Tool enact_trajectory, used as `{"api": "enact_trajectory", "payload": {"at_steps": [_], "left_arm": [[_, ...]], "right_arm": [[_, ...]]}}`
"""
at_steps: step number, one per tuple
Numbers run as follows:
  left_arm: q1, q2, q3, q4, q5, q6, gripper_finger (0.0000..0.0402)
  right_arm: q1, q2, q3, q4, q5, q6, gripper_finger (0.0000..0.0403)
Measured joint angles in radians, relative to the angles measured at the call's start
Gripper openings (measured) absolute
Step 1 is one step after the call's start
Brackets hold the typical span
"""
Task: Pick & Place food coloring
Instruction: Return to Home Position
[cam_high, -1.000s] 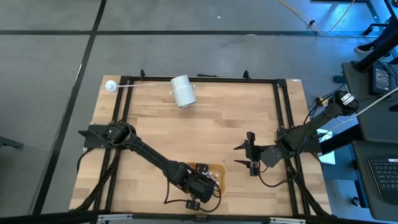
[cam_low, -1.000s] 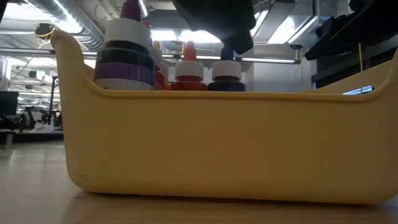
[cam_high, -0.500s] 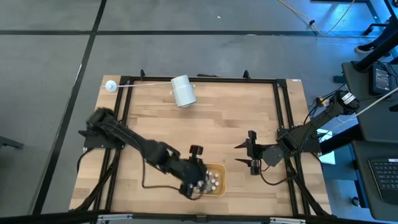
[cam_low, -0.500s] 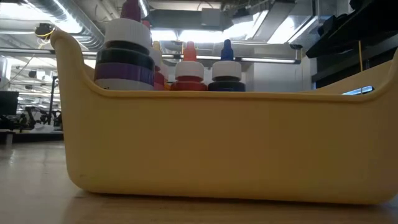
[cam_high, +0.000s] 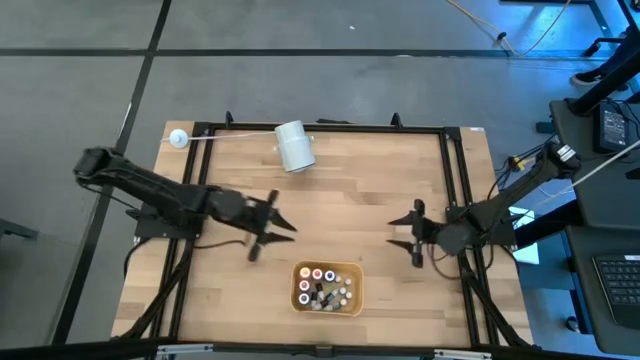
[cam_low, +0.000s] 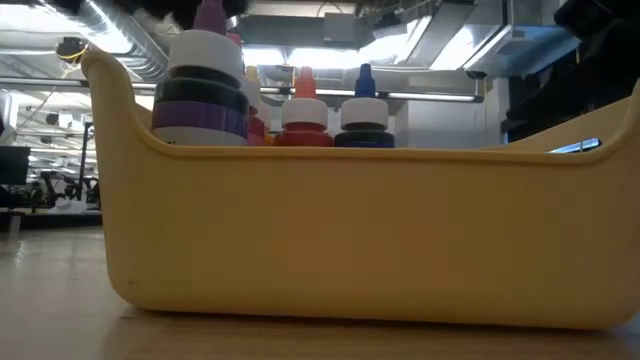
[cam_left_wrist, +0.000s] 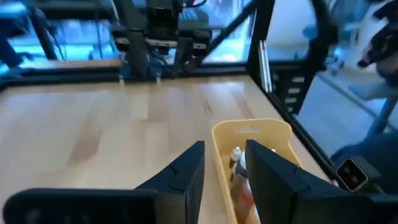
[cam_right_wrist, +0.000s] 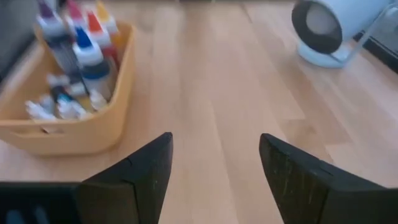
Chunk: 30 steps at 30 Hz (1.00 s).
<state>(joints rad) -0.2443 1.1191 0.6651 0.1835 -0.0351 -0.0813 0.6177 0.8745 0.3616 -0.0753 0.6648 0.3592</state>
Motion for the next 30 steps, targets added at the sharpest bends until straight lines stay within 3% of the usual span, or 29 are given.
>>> {"api": "enact_trajectory", "payload": {"at_steps": [4, 10, 20, 30], "left_arm": [[0.027, -0.186, -0.223, 0.138, -0.027, 0.019, 0.0107], [0.039, -0.389, -0.43, 0.136, -0.124, 0.017, 0.0109], [0.04, -0.561, -0.604, 0.266, -0.078, -0.059, 0.0106], [0.076, -0.782, -0.657, 0.162, -0.077, -0.083, 0.011]], "right_arm": [[0.0, -0.151, -0.089, 0.06, -0.002, -0.024, 0.0242], [0.0, -0.329, -0.17, 0.08, -0.004, -0.049, 0.0242], [-0.001, -0.48, -0.205, 0.047, -0.003, -0.111, 0.0242], [-0.005, -0.521, -0.205, -0.017, 0.059, -0.137, 0.0242]]}}
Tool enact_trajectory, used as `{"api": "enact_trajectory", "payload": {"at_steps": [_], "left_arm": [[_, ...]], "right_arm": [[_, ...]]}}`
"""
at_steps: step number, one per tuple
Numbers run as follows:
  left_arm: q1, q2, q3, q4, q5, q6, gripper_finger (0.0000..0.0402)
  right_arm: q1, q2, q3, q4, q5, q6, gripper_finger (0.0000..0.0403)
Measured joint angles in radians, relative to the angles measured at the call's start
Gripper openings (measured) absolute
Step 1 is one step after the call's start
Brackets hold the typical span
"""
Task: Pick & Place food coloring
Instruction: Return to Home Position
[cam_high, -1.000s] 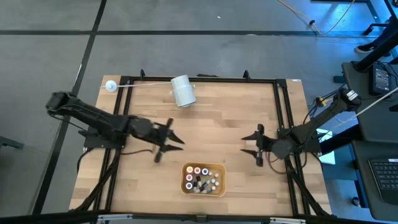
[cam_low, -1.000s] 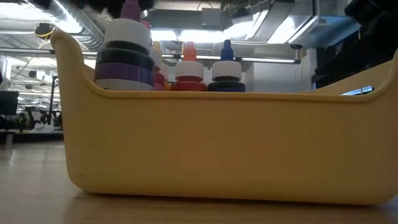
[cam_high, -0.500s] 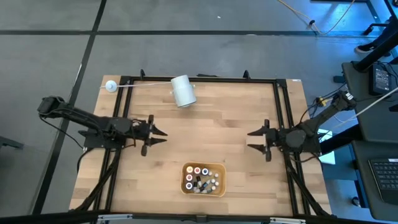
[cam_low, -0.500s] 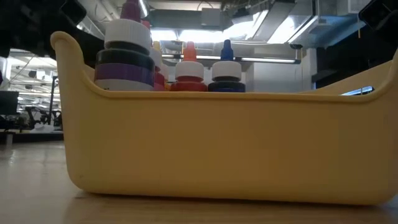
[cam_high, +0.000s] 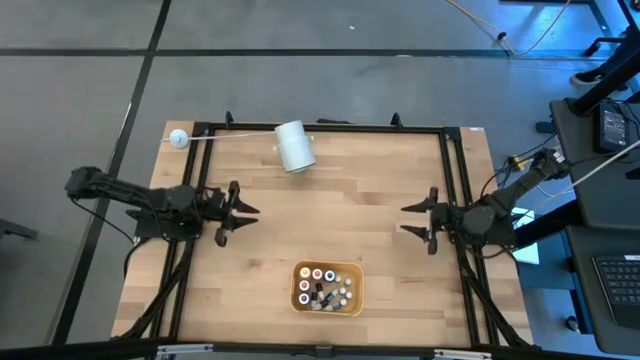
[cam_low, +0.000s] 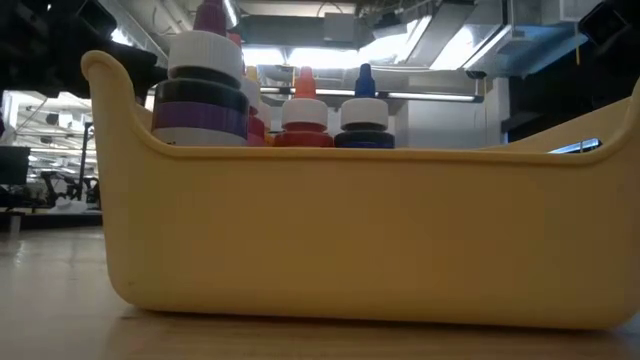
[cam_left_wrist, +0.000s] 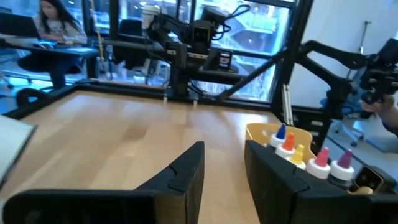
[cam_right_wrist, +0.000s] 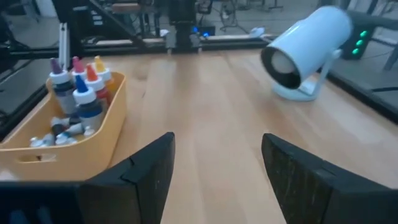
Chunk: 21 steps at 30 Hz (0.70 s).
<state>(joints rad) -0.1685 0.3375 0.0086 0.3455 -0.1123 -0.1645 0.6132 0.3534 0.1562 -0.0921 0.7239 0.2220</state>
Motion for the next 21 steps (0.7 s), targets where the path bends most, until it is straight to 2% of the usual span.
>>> {"api": "enact_trajectory", "payload": {"at_steps": [6, 14, 18, 21], "left_arm": [[0.068, -0.145, 0.0, -0.152, 0.041, 0.002, 0.0107], [0.147, -0.335, 0.0, -0.291, 0.074, 0.011, 0.011], [0.172, -0.337, 0.001, -0.299, 0.075, 0.042, 0.0107], [0.192, -0.337, 0.0, -0.3, 0.047, 0.047, 0.0108]], "right_arm": [[-0.024, -0.066, 0.0, -0.034, 0.008, -0.051, 0.0242], [-0.035, -0.259, 0.0, -0.187, -0.017, -0.051, 0.0242], [-0.035, -0.349, 0.0, -0.218, -0.073, -0.101, 0.0242], [-0.036, -0.351, 0.0, -0.202, -0.116, -0.131, 0.0242]]}}
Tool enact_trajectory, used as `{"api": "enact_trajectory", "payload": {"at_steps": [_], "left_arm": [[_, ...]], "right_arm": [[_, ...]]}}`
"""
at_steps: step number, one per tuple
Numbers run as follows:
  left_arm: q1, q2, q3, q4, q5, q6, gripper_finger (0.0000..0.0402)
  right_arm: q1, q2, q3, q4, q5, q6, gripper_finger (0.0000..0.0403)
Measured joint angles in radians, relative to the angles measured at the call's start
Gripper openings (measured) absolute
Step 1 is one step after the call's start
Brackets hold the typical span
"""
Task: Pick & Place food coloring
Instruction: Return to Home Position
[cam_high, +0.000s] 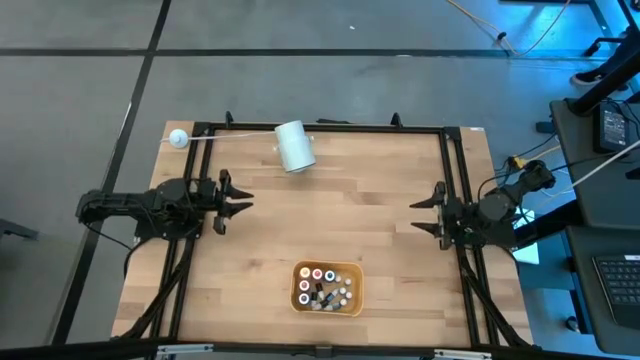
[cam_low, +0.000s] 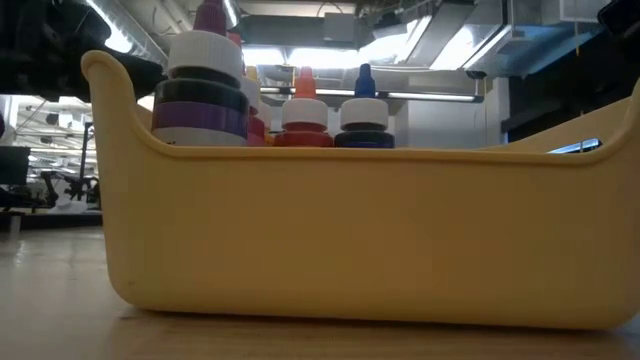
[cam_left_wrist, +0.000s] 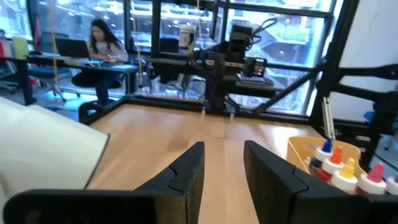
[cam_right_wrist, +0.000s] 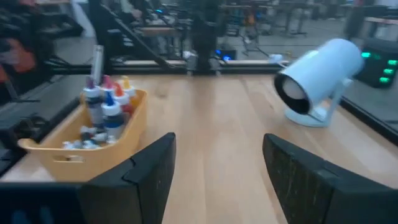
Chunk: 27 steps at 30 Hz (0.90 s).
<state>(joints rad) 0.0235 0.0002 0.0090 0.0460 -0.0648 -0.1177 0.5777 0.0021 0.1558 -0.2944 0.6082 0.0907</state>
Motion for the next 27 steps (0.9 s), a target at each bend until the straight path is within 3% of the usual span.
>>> {"api": "enact_trajectory", "payload": {"at_steps": [8, 12, 16, 21, 27], "left_arm": [[0.037, 0.0, 0.0, 0.01, -0.016, 0.0, 0.0109], [0.052, 0.0, 0.0, 0.01, -0.031, 0.0, 0.0107], [0.069, 0.0, 0.0, 0.01, -0.031, 0.0, 0.011], [0.087, 0.0, 0.0, 0.01, -0.03, 0.0, 0.011], [0.09, 0.0, 0.0, 0.01, -0.029, -0.006, 0.0107]], "right_arm": [[-0.063, 0.0, 0.0, 0.074, -0.096, -0.103, 0.0242], [-0.12, 0.0, 0.0, 0.121, -0.218, -0.136, 0.0242], [-0.173, 0.0, -0.005, 0.148, -0.27, -0.153, 0.0242], [-0.234, 0.0, -0.133, 0.342, -0.349, -0.182, 0.0242], [-0.267, -0.001, -0.148, 0.375, -0.379, -0.166, 0.0242]]}}
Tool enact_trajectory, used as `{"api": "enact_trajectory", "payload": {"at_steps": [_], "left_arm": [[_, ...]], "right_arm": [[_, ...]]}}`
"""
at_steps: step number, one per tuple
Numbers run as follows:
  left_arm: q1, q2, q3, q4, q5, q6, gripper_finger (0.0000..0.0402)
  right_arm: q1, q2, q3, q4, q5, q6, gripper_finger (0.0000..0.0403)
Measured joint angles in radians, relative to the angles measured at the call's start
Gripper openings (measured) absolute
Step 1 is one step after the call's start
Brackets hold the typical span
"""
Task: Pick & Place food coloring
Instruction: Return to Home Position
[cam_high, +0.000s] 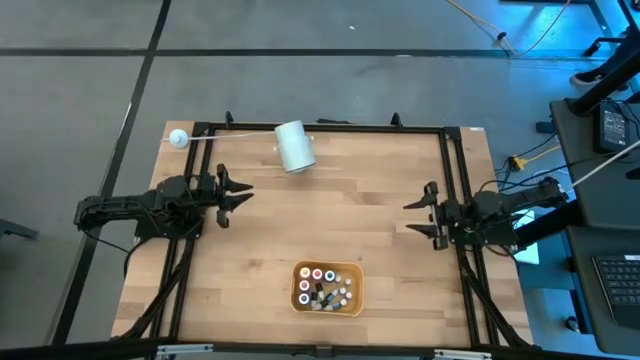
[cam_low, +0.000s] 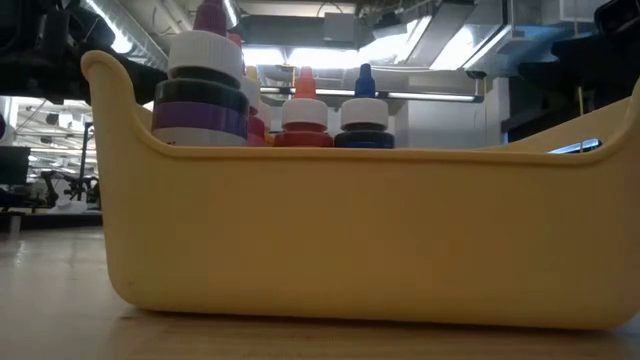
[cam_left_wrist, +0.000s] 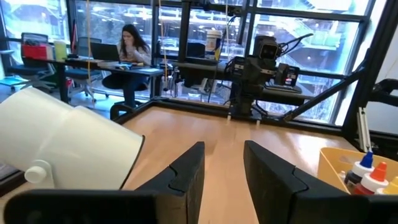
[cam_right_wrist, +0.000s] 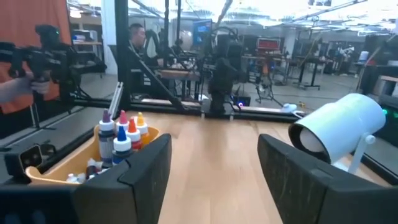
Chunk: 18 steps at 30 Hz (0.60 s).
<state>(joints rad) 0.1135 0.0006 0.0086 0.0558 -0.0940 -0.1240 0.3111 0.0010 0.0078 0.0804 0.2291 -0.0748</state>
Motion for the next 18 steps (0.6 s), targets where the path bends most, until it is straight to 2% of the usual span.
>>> {"api": "enact_trajectory", "payload": {"at_steps": [3, 9, 18], "left_arm": [[0.0, 0.0, 0.0, -0.009, 0.0, 0.023, 0.0109], [0.0, 0.001, 0.0, -0.008, 0.0, 0.041, 0.011], [0.0, 0.002, 0.0, -0.008, 0.001, 0.022, 0.011]], "right_arm": [[-0.002, 0.001, 0.001, -0.019, 0.009, -0.01, 0.0242], [-0.002, 0.001, 0.002, -0.021, 0.123, -0.013, 0.0242], [-0.002, 0.009, 0.002, -0.021, 0.125, -0.04, 0.0242]]}}
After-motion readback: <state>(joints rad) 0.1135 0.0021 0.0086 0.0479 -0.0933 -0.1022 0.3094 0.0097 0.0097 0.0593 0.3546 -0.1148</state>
